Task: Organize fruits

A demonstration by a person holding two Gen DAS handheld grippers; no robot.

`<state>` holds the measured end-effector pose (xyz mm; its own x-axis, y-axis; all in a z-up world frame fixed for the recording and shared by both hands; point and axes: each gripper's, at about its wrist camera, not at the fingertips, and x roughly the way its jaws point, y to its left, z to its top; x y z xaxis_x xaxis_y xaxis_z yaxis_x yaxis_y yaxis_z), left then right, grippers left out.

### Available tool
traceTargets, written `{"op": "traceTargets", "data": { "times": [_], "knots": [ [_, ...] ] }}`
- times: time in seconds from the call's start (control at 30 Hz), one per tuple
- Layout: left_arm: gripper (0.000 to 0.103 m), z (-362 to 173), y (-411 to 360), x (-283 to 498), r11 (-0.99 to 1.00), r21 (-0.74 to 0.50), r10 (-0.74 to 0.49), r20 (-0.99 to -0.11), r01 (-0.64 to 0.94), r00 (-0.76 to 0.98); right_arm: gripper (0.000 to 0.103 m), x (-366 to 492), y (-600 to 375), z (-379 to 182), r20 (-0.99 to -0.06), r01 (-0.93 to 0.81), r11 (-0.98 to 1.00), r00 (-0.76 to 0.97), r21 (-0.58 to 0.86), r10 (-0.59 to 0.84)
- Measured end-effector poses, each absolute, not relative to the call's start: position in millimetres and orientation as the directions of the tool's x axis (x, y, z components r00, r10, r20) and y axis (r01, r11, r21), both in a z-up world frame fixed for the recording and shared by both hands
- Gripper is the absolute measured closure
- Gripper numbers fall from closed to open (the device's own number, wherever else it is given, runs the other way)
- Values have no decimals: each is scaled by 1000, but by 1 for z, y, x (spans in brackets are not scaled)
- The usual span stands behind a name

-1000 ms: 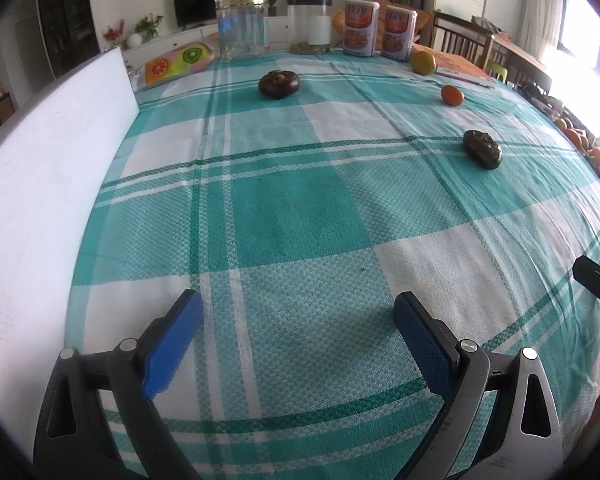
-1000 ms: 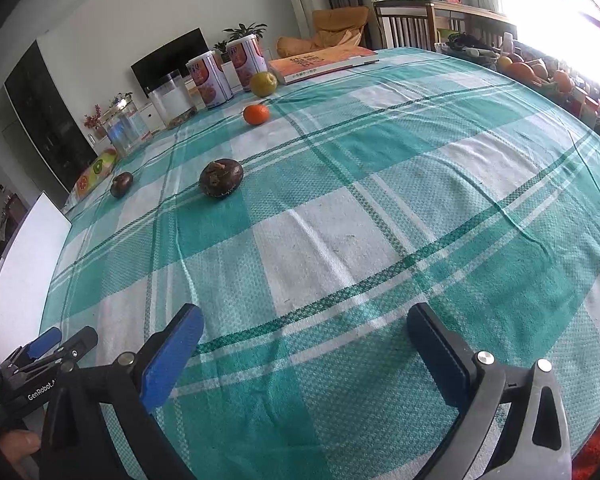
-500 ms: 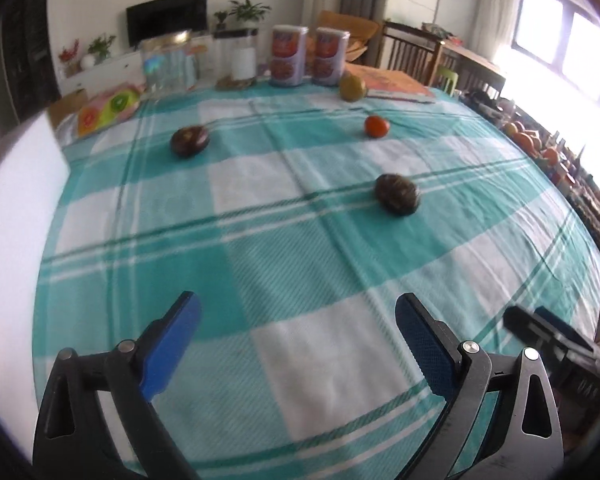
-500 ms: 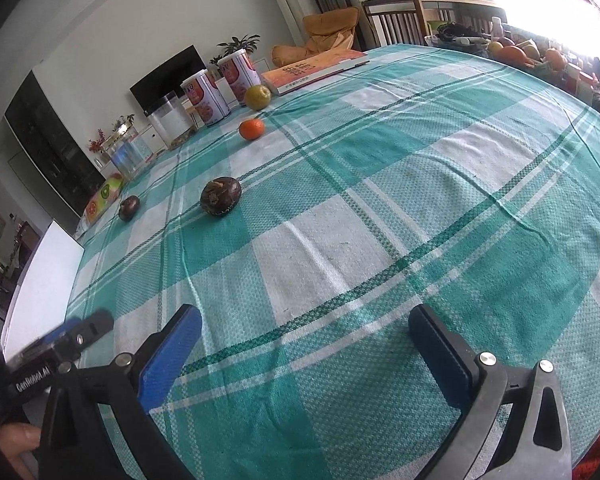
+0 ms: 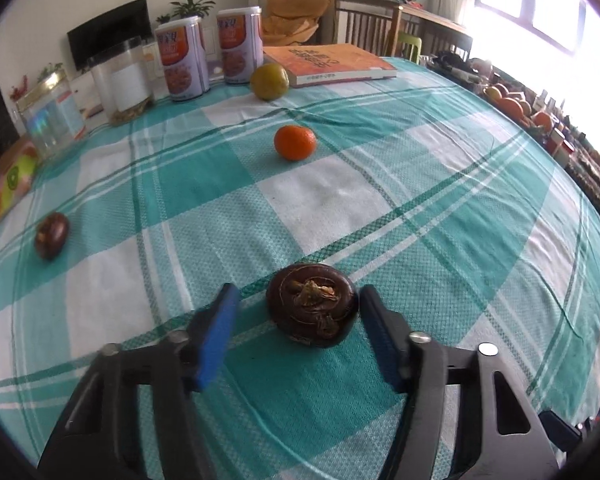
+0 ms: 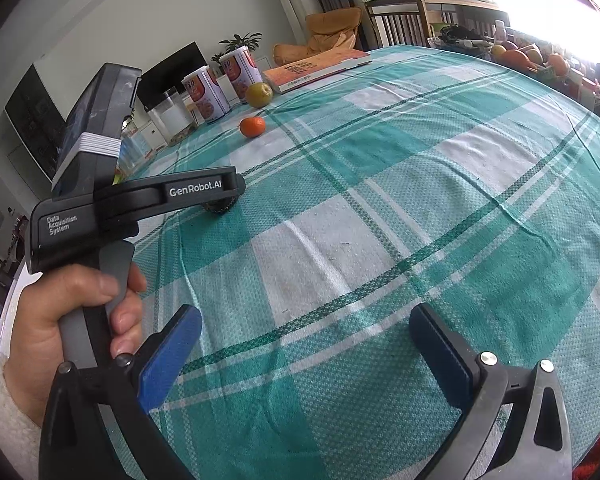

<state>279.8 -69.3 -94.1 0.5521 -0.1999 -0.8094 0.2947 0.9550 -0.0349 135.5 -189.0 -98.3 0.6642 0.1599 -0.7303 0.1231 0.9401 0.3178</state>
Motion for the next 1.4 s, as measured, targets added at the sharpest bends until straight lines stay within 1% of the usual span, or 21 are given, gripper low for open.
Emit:
{"op": "traceTargets", "data": {
  "times": [0.1, 0.17, 0.3, 0.47, 0.6, 0.73, 0.77, 0.8, 0.83, 0.87, 0.9, 1.0, 1.1, 1.4],
  "knots": [
    [55, -95, -67, 272, 952, -13, -189, -812, 306, 553, 0, 136, -190, -98, -729, 123, 939, 665, 321, 161],
    [55, -92, -57, 261, 955, -22, -185, -825, 296, 534, 0, 137, -189, -99, -730, 124, 940, 665, 317, 159],
    [55, -76, -15, 223, 973, -12, -141, -820, 230, 554, 0, 137, -189, -99, -729, 123, 939, 666, 321, 161],
    [55, -62, 52, 182, 994, -42, -90, -817, 97, 569, 0, 137, -188, -99, -730, 124, 940, 664, 317, 159],
    [55, -73, 85, 162, 1000, -24, -30, -820, 18, 571, 0, 137, -188, -99, -731, 123, 941, 664, 314, 157],
    [54, -93, 102, 157, 999, -39, -17, -834, -27, 551, 0, 137, -187, -100, -737, 122, 947, 660, 297, 146],
    [53, -96, 103, 156, 999, -38, -14, -831, -31, 556, 0, 137, -186, -100, -739, 121, 949, 658, 290, 142],
    [50, -96, 103, 155, 999, -32, -8, -820, -31, 572, 0, 137, -185, -100, -742, 121, 952, 656, 283, 137],
    [44, -97, 102, 154, 999, -16, 7, -816, -34, 578, 0, 138, -183, -101, -745, 120, 954, 654, 274, 131],
    [27, -99, 101, 154, 999, -1, 21, -816, -38, 578, 0, 138, -183, -101, -748, 120, 956, 652, 266, 127],
    [14, -101, 101, 153, 999, 8, 30, -816, -41, 578, 0, 138, -182, -101, -749, 119, 958, 650, 261, 123],
    [7, -107, 100, 150, 999, 38, 54, -802, -39, 595, 0, 138, -182, -100, -751, 119, 959, 649, 257, 121],
    [4, -107, 104, 150, 998, 24, 49, -803, -49, 594, 0, 138, -182, -101, -752, 119, 960, 648, 254, 119],
    [1, -109, 104, 152, 998, 26, 52, -805, -52, 592, 0, 139, -180, -101, -757, 117, 963, 644, 241, 111]
  ]
}}
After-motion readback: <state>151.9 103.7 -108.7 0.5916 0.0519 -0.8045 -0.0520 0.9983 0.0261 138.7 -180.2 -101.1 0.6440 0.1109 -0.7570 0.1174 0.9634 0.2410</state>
